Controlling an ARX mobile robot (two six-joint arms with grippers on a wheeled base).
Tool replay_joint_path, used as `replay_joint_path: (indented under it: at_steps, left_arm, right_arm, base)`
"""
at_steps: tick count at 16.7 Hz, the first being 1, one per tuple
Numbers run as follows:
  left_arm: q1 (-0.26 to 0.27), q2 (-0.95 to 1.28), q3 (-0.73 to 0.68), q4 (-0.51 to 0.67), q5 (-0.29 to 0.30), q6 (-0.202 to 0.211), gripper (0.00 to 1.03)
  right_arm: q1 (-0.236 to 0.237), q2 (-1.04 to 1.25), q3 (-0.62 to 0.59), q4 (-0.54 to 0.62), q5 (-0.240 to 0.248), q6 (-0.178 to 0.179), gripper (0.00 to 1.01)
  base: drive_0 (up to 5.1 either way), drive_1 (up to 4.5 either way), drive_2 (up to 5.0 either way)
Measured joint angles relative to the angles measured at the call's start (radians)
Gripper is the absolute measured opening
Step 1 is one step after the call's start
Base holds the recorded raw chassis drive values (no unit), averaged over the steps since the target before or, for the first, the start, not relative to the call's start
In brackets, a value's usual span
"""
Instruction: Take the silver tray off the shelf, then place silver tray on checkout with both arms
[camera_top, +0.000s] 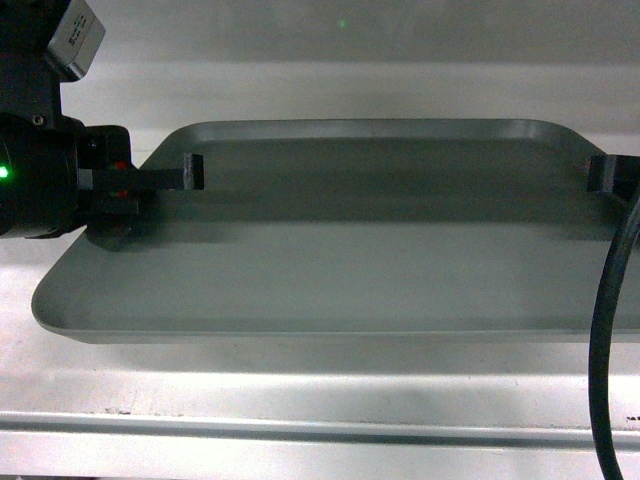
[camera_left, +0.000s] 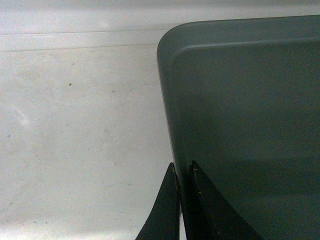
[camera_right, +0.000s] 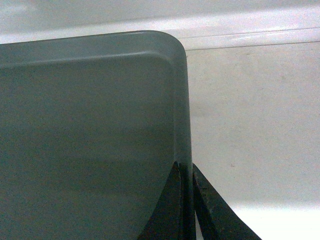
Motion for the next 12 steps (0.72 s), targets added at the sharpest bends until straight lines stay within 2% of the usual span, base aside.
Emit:
replay_joint_path:
  at_steps: [12]
  left_arm:
    - [0.0,0.0,0.0,0.004,0.0,0.0,0.03]
  right_arm:
    - [0.0,0.0,0.0,-0.005,0.0,0.003,0.03]
  base:
    - [0.0,0.0,0.0]
